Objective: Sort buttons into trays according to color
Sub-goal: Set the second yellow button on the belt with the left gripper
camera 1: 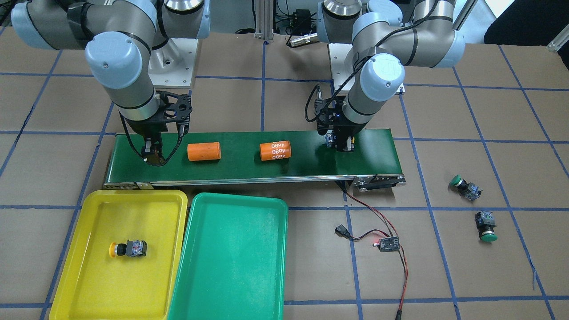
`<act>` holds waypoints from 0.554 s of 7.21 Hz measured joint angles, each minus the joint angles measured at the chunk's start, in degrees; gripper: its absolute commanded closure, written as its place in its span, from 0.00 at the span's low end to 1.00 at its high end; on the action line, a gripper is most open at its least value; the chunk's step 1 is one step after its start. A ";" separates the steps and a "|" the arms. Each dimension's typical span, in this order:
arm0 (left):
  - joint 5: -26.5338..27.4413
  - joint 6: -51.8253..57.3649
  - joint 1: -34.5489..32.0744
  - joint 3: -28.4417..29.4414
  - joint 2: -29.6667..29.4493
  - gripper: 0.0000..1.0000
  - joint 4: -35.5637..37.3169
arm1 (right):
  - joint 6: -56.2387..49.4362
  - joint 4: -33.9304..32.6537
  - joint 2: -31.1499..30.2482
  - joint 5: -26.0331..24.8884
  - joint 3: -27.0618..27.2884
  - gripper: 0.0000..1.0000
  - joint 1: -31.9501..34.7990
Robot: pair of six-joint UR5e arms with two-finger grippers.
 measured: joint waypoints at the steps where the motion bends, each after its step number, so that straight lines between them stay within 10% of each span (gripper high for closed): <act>1: -0.03 -0.62 -0.68 -0.35 0.09 0.00 1.18 | 1.48 -0.02 -1.31 0.01 1.88 0.00 0.03; 4: 0.54 -1.51 4.11 -0.61 0.35 0.00 2.27 | 4.66 -5.01 0.40 0.36 3.22 0.00 0.06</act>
